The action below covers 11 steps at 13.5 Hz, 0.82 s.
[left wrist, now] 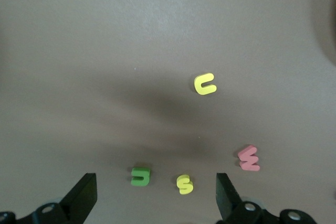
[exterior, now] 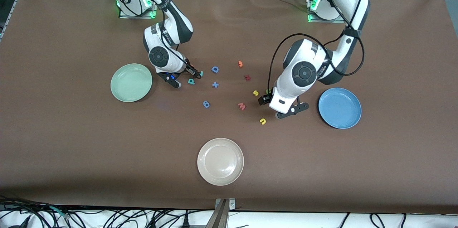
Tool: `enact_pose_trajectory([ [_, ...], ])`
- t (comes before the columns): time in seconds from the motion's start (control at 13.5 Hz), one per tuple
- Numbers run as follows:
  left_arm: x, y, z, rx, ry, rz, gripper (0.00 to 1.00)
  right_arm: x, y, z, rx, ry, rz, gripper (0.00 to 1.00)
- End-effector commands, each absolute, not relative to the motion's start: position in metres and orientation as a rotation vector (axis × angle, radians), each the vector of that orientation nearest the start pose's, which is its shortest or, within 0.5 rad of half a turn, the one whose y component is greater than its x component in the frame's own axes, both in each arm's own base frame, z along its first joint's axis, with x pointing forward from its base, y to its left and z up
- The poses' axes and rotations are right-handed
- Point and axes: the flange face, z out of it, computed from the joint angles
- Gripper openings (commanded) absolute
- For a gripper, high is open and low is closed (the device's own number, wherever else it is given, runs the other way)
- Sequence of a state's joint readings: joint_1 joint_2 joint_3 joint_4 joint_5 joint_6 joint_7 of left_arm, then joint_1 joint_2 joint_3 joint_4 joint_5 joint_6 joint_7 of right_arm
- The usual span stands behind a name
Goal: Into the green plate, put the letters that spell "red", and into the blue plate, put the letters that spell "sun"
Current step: 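Move the right gripper toward the orange e while the left gripper reaches letters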
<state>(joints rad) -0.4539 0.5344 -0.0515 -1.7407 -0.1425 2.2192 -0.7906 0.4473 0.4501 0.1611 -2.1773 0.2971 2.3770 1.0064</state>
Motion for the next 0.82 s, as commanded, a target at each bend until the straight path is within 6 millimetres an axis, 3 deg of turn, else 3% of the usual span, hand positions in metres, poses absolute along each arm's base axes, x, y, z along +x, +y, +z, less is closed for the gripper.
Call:
enact_pose_trajectory([
  [0.0, 0.546, -0.323, 0.243, -3.183, -0.579, 0.137, 1.0, 0.43, 0.31, 0.165, -2.919, 1.007, 0.55, 0.58],
  [0.07, 0.542, -0.322, 0.239, -3.189, -0.579, 0.119, 1.0, 0.43, 0.31, 0.165, -2.92, 1.008, 0.549, 0.54],
  [0.74, 0.515, -0.322, 0.215, -3.162, -0.486, 0.11, 1.0, 0.426, 0.32, 0.163, -2.902, 0.996, 0.532, 0.55],
])
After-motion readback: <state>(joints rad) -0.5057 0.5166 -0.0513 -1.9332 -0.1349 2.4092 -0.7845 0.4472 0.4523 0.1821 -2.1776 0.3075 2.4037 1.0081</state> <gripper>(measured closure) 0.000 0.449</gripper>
